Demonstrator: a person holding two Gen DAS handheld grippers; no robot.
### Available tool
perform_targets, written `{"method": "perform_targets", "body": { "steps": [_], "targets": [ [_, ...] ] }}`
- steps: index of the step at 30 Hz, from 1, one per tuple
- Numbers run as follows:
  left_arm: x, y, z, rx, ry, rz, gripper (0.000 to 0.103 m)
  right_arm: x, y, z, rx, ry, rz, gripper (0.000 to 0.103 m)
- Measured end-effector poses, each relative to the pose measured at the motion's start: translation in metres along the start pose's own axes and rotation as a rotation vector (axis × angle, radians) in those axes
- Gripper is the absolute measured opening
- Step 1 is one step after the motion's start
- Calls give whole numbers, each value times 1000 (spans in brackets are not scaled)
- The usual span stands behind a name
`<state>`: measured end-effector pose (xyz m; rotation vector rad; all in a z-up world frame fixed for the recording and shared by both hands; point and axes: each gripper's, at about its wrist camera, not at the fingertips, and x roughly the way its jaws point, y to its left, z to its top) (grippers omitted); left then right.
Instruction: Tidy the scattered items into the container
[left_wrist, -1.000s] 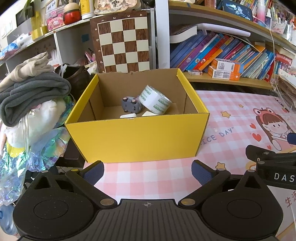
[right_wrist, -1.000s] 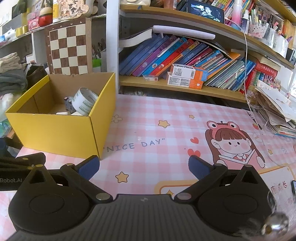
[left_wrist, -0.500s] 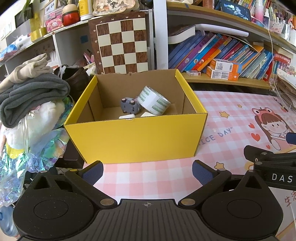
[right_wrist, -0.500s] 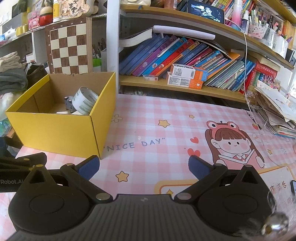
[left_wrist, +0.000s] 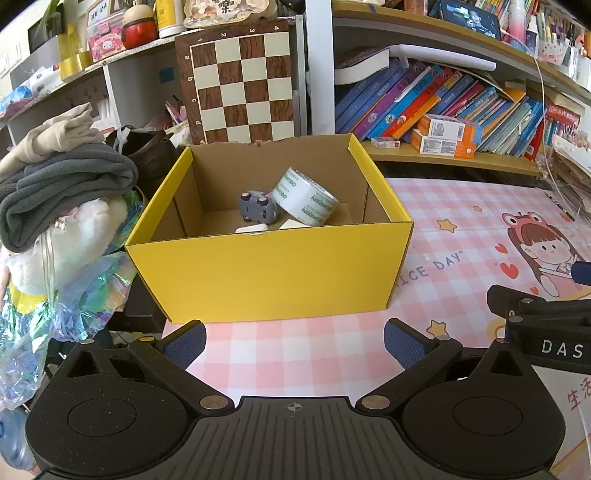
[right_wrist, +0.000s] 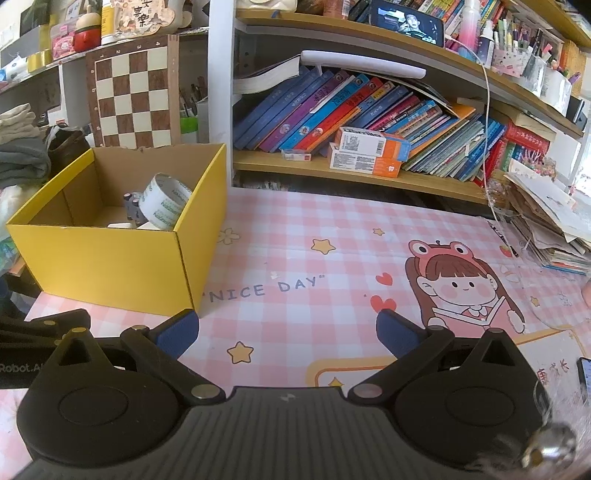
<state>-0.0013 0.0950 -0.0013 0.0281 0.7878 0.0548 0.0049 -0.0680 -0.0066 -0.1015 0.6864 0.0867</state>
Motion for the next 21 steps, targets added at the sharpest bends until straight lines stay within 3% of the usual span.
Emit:
{"method": "perform_targets", "body": {
  "steps": [21],
  "targets": [
    [0,-3,-2,-9,9,-9,103,-1,-1,-2,13,6,-5,103]
  ]
}}
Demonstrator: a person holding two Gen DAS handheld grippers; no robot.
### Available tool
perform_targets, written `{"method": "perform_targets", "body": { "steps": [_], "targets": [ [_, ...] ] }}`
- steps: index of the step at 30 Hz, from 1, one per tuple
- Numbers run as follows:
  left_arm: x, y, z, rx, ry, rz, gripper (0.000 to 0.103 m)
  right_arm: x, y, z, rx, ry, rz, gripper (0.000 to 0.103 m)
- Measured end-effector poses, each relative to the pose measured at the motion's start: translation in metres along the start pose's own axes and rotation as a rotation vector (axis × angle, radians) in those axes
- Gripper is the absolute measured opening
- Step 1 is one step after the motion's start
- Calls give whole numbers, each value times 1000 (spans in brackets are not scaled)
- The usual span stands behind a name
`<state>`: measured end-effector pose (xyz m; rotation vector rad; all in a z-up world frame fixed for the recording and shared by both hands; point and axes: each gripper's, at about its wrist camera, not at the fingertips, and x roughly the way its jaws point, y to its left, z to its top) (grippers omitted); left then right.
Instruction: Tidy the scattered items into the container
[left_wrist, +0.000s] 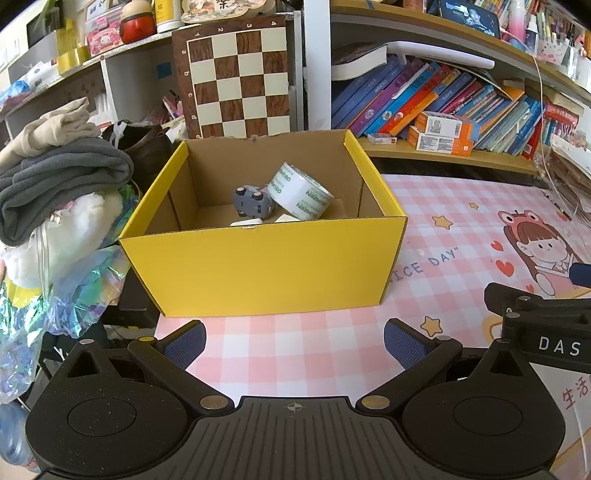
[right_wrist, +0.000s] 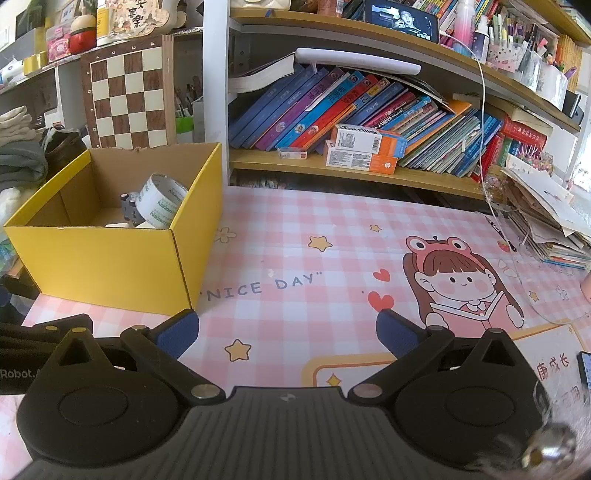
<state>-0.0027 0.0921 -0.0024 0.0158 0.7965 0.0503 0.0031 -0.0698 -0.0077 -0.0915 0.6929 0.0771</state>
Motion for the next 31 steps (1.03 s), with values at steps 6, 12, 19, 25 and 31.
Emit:
{"method": "perform_targets", "body": {
  "steps": [6,12,19,25,31],
  "targets": [
    [-2,-1,-1,4,-13,11,103,-1,-1,-1,2,4,3,103],
    [-3,-1,-1,0,-20,15,103,-2,0,-1,2,4,1,103],
    [0,1,-2,-16,-4,10,103,-1,1,-1,0,6,1,103],
    [2,2,-3,-19,0,11,103,0,3,-1,-3,10,2,103],
    [4,4,-4,-15,-4,19,103,2,5,-2,-10,16,5,103]
  ]
}}
